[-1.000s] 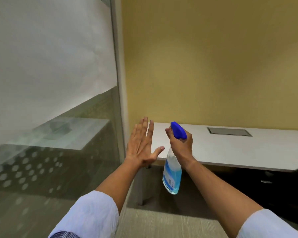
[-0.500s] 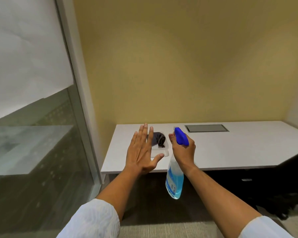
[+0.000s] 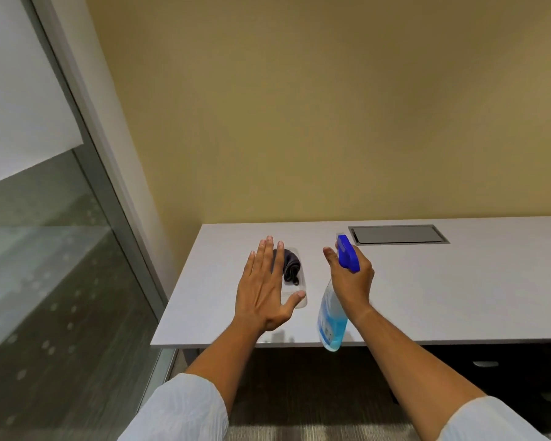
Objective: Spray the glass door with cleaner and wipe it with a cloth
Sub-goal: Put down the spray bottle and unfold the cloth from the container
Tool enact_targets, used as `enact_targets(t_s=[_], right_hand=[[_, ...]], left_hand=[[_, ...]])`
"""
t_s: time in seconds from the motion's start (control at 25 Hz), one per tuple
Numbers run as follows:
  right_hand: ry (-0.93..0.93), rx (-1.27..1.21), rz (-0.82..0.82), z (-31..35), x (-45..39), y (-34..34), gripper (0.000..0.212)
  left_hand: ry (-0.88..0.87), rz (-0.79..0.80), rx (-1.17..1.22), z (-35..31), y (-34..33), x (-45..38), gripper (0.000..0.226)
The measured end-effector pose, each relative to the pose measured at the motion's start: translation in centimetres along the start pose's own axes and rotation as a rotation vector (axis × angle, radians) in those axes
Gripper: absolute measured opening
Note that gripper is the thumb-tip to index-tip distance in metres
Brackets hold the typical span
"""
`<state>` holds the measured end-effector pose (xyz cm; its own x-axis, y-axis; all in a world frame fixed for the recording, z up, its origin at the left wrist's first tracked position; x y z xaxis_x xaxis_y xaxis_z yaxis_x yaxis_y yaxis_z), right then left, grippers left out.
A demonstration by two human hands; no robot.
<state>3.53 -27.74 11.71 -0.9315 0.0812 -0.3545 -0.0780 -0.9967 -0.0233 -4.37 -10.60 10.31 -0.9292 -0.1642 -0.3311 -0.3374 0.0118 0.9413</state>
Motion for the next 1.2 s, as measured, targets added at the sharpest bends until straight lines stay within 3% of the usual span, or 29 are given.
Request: enact_targets(t_s=[0.12, 0.32, 0.6, 1.04, 1.2], right_hand=[[-0.019, -0.01, -0.017, -2.6, -2.4, -1.5, 0.029], [-0.052, 0.003, -0.057, -6.4, -6.6, -4.1, 0.015], [-0.125, 0.013, -0.12, -11.1, -11.3, -6.8, 0.017], [-0.193, -0.014, -0.037, -16.7, -13.5, -8.3, 0.015], [-0.215, -0.03, 0.001, -17.2, -13.4, -8.5, 0.027]], left_hand=[[-0.001, 0.032, 0.012, 0.4, -2.9, -3.0, 0.099], [-0.008, 0.081, 0.064, 1.9, -7.4, -8.3, 0.098], [-0.039, 0.128, 0.095, 4.0, -12.1, -13.5, 0.099], [0.023, 0.14, 0.081, 5.5, -15.2, -14.7, 0.098], [0.058, 0.139, 0.064, 5.6, -15.4, -14.3, 0.097]])
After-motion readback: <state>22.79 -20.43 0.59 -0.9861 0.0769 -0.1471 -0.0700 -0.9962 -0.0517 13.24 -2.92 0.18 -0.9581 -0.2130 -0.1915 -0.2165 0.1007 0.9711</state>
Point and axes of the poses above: each hand's wrist, its own x-axis away from the middle knuckle, its own y-axis out of the back of the hand, z = x × y, the point moved 7 cm from there along -x, towards the middle knuckle, and after that the axes turned 3 degrees about y, right-handed, at the moved point
